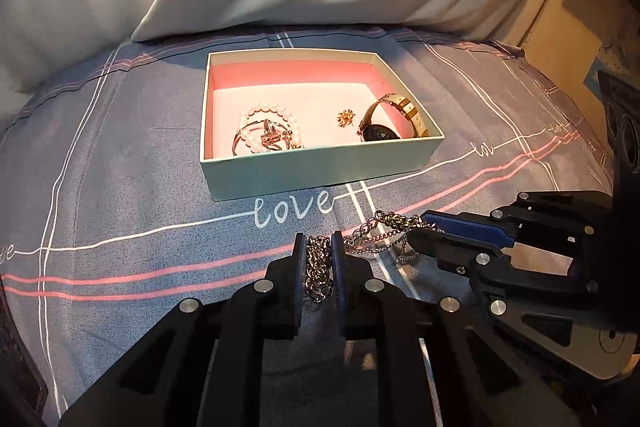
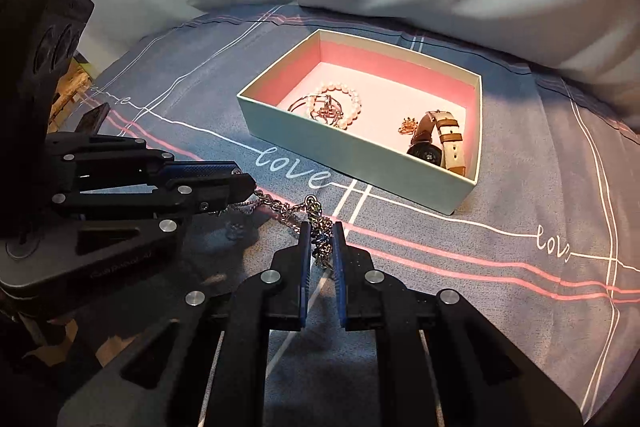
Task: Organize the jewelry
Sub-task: 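Lower the silver chain into the box and open both tools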
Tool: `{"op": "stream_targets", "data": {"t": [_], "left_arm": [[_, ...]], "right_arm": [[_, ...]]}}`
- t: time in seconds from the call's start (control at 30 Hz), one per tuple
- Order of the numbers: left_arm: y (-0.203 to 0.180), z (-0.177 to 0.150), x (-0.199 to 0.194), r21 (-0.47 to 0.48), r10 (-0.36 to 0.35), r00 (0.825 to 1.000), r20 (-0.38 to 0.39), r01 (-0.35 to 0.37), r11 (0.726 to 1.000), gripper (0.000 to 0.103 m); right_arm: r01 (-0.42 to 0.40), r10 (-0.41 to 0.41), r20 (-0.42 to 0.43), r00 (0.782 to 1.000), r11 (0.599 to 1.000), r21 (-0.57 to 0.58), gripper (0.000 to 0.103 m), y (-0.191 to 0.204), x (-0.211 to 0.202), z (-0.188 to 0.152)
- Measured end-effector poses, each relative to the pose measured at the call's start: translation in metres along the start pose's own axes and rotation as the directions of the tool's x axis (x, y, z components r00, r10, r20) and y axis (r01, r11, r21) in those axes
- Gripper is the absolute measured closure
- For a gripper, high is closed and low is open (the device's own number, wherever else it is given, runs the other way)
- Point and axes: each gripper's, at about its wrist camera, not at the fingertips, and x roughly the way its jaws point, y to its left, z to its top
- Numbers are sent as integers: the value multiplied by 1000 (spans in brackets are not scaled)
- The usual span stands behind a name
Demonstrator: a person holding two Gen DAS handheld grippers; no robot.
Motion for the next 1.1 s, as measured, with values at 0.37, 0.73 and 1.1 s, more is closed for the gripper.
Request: {"op": "stream_targets", "data": {"t": [0.37, 0.73, 1.1], "left_arm": [[-5, 52, -41, -24, 3, 990, 141, 0, 1000, 91], [7, 118, 5, -85, 43, 994, 105, -34, 996, 91], [18, 132, 48, -104, 69, 997, 23, -66, 992, 96]], "right_arm": [[39, -38, 149, 988, 999, -5, 92, -14, -45, 51], [91, -95, 137, 986, 995, 37, 93, -44, -10, 111], [92, -94, 35, 995, 995, 45, 95, -58, 33, 106]]}}
